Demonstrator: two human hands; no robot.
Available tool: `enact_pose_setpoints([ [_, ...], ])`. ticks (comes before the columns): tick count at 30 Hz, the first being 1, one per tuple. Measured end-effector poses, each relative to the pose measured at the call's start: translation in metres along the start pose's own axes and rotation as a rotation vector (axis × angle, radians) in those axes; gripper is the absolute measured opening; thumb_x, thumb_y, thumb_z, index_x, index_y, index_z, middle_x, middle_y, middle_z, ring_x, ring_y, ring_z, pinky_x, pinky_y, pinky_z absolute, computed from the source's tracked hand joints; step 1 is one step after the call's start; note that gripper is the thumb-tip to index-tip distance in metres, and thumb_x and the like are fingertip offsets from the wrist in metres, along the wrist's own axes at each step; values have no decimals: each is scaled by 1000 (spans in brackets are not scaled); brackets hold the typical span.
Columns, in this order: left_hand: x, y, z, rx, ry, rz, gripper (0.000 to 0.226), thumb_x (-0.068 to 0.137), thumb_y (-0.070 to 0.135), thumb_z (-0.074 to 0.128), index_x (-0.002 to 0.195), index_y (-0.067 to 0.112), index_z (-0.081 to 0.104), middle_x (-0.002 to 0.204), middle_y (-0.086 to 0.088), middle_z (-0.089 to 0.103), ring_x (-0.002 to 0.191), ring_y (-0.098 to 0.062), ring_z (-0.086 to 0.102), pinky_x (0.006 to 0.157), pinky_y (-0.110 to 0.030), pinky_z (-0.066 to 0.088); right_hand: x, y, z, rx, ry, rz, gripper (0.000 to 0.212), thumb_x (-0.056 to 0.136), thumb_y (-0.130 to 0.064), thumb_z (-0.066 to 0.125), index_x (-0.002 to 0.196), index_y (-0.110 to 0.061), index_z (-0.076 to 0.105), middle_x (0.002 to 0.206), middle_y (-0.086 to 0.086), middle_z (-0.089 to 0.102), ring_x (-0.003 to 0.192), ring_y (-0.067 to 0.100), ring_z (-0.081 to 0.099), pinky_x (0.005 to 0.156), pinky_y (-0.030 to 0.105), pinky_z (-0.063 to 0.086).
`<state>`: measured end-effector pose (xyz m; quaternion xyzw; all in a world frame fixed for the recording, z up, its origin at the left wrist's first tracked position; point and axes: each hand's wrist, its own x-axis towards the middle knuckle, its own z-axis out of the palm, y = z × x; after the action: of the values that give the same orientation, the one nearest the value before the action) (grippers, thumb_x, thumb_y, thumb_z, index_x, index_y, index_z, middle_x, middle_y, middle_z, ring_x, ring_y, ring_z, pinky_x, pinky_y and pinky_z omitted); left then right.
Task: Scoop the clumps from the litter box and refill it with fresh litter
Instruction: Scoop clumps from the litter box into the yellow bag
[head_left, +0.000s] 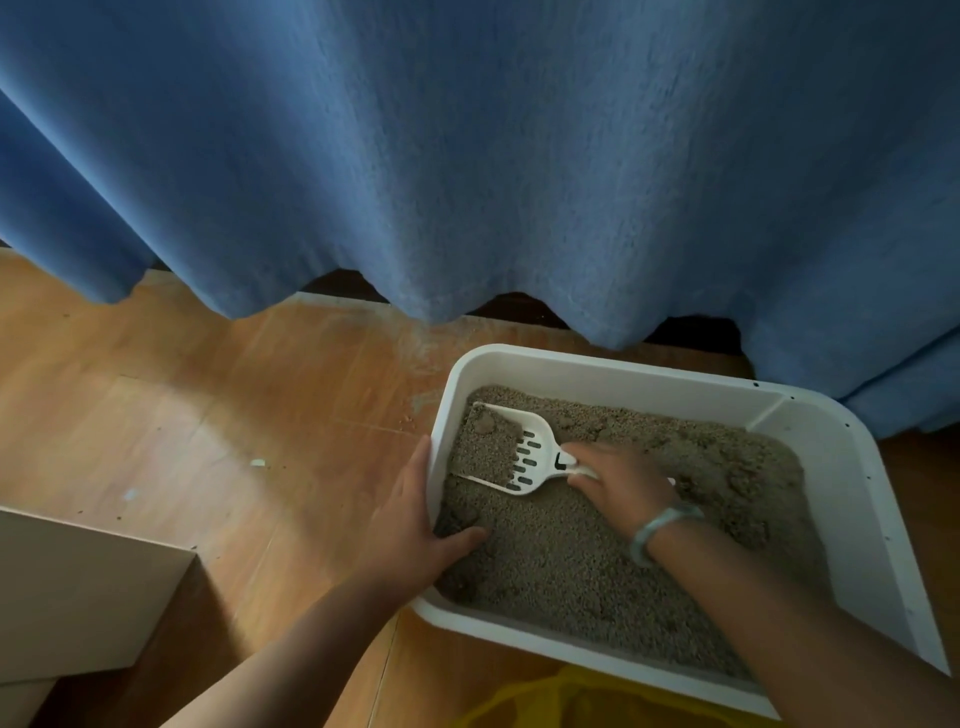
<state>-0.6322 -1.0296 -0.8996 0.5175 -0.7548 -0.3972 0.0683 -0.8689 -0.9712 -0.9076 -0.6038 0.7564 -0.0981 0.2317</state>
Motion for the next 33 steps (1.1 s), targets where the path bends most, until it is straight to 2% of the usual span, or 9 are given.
enact_pose_setpoints([
  [2,-1,-1,-4,-46,-63,-3,115,71,43,77,148,36,-8,155,9,18,131,-11,32,109,-38,34,-6,6,-6,-43,21,-27,40,96,-25,48,136,-26,46,125,-4,57,112,15,51,96,29,41],
  [6,-2,1,-12,-93,-194,-26,125,69,28,82,147,36,-16,151,10,18,121,-1,23,104,-27,28,-17,15,-28,-343,5,-153,43,98,-31,42,140,-30,37,132,-8,51,120,14,45,99,28,34],
  [11,-4,9,-23,-43,-302,-69,132,67,18,83,145,34,-23,154,0,15,119,-5,22,96,-22,28,-28,8,-40,-514,-70,-165,35,96,-25,46,132,-24,47,120,-1,56,112,19,48,97,33,37],
  [14,-5,10,-27,-46,-378,-90,134,68,14,82,143,35,-27,156,-2,9,131,-14,24,95,-23,28,-23,-4,-32,-537,-78,-206,29,94,-22,51,123,-21,53,112,0,59,106,20,51,96,33,39],
  [20,-4,1,-29,-49,-426,-120,141,63,16,85,138,44,-31,156,-1,9,140,-26,18,106,-36,27,-29,-29,-2,-422,-129,-241,24,95,-22,48,118,-17,55,105,2,60,97,21,55,87,34,46],
  [24,-4,-2,-25,-49,-392,-94,139,65,21,84,139,41,-31,154,-1,17,126,-14,30,97,-26,31,-43,-19,10,-35,-172,-115,35,95,-26,49,130,-22,52,127,-2,58,113,17,53,96,34,42],
  [26,-7,-1,-22,-66,-358,-75,135,67,23,83,141,39,-29,154,-1,18,118,-8,30,96,-25,34,-45,-15,13,34,-161,-94,40,95,-27,51,134,-25,49,131,-5,56,116,14,52,99,31,41],
  [29,-13,-2,-17,-90,-277,-45,130,68,30,82,144,38,-24,157,3,11,128,-11,29,104,-30,31,-48,-13,15,109,-115,-69,41,94,-27,52,135,-27,47,129,-8,56,112,10,52,95,26,41],
  [33,-28,-7,-11,2,-156,52,122,70,46,77,149,26,-15,158,4,6,141,-14,16,109,-25,20,-55,-10,8,131,-44,-23,40,93,-29,53,134,-28,47,124,-10,57,104,7,52,89,24,43],
])
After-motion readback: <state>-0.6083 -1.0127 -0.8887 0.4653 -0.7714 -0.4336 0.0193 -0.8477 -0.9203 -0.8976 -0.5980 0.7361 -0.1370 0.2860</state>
